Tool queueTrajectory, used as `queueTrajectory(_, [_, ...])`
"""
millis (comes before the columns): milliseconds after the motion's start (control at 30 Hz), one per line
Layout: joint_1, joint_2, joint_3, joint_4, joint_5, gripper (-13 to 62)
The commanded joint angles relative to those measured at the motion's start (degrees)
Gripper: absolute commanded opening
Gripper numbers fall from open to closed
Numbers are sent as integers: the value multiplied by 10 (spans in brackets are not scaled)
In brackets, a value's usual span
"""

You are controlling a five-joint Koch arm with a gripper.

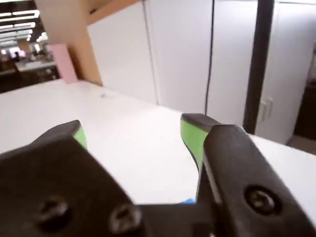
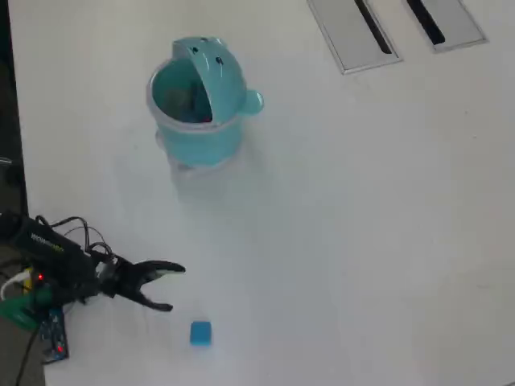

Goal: Grasp RGB lego blocks and put them in the bin one by one.

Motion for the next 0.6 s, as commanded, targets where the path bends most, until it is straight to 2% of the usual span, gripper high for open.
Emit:
queueTrajectory(0, [11,40,-15,-61,-40,352])
queueTrajectory(567, [-7,37,8,-19,-166,331])
